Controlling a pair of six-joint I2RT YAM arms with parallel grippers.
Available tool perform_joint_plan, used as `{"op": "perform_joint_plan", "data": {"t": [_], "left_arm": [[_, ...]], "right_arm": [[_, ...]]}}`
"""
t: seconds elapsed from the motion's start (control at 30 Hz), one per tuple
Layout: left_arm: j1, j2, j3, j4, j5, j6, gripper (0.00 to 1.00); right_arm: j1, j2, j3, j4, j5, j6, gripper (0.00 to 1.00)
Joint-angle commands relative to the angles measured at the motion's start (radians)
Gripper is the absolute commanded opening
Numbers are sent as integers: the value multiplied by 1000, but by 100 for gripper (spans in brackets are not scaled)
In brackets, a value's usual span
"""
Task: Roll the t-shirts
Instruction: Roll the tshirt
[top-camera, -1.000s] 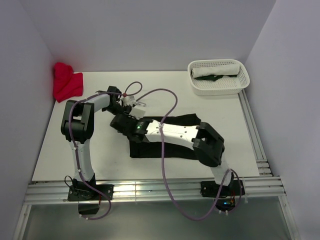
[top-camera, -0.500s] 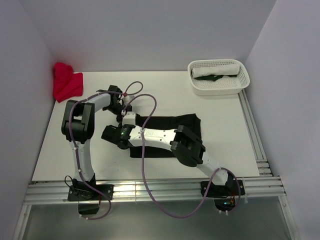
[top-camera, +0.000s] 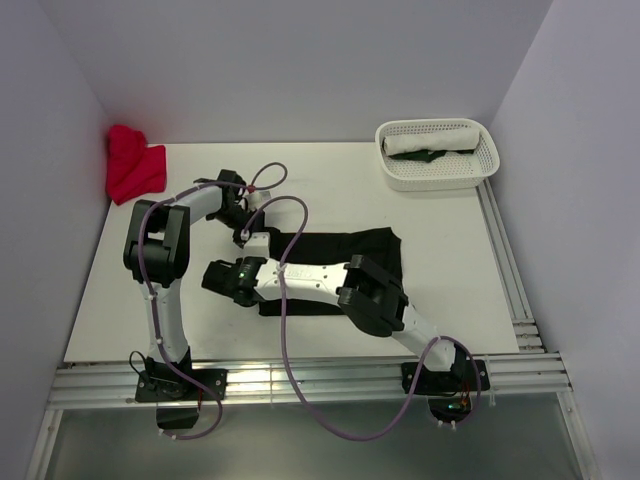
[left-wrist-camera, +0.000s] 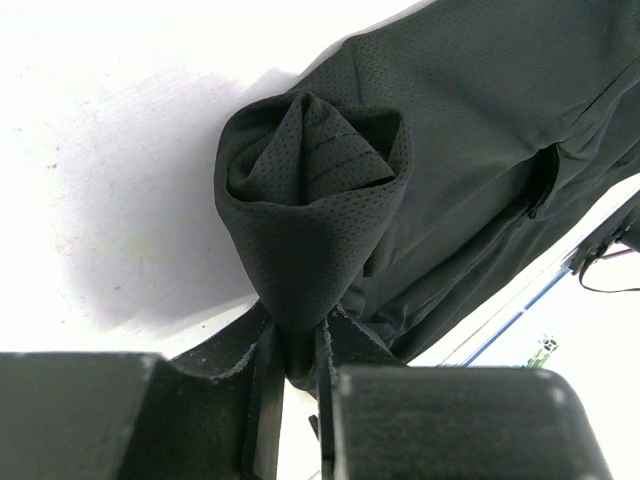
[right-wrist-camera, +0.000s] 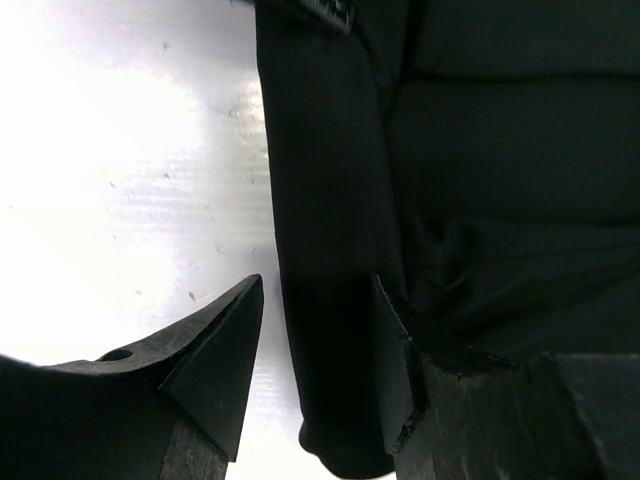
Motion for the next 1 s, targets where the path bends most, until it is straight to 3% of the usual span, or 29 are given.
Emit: {"op": "perform_joint_plan", "data": {"t": [0.0, 0.13, 0.23, 0.27, 0.43, 0.57, 0.8, 0.97], "left_arm": [[0, 0, 34, 13, -81, 40, 20], [0, 6, 49, 3, -74, 40, 22], [0, 15, 72, -9, -62, 40, 25], [2, 17, 86, -13, -59, 41, 27], [11, 8, 141, -38, -10, 49, 47], [31, -1, 202, -70, 51, 92, 60], [121, -37, 226, -81, 249, 148, 64], [167, -44, 141, -77, 350, 215, 65]], "right_arm": [[12, 22, -11, -38, -20, 44, 54], [11, 24, -28, -47, -40, 59, 50], [11, 10, -57, -26, -58, 61, 42], [8, 5, -72, -13, -60, 62, 35], [-3, -68, -169, 95, -100, 61, 22], [-26, -179, -381, 362, -170, 55, 8], [-93, -389, -757, 870, -347, 78, 8], [-167, -426, -1037, 1368, -512, 165, 8]]}}
